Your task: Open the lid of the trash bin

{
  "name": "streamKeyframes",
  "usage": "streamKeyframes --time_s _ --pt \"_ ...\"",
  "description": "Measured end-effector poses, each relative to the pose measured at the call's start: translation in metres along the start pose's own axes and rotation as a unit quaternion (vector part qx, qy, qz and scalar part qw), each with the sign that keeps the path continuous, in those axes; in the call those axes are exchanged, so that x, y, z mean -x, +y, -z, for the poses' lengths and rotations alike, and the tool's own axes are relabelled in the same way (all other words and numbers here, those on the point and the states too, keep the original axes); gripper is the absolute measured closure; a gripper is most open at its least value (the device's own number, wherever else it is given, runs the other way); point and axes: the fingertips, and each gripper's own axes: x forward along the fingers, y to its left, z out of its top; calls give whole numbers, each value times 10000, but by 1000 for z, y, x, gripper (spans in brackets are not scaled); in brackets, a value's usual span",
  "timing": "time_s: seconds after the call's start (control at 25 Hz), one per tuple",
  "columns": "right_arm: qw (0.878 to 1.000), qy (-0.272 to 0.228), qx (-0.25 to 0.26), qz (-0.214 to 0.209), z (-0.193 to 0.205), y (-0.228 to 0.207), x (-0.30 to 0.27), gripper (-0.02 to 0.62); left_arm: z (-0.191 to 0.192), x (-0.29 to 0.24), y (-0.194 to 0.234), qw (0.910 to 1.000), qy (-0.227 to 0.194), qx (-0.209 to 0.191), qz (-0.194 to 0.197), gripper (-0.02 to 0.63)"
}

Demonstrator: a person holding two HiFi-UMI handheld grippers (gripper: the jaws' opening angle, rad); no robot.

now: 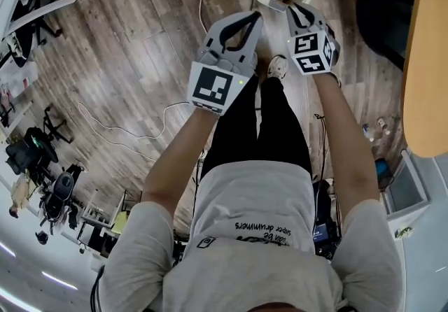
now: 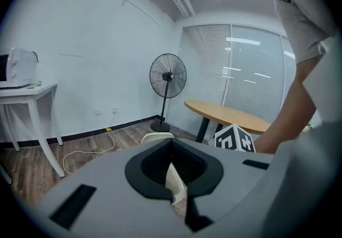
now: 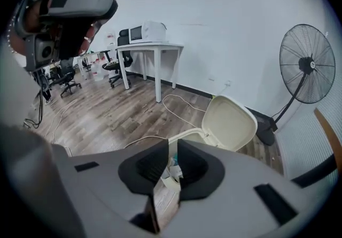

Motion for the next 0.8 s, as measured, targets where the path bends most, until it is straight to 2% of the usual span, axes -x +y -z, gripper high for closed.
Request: streamKeyframes --time_s 0.4,0.8 --pt "9931 -805 -767 365 -67 -28 95 556 -61 32 -2 9999 -141 27 -34 591" --pt "9779 -1714 -1014 637 -142 -48 211 581 -139 69 -17 9985 -538 -62 49 591"
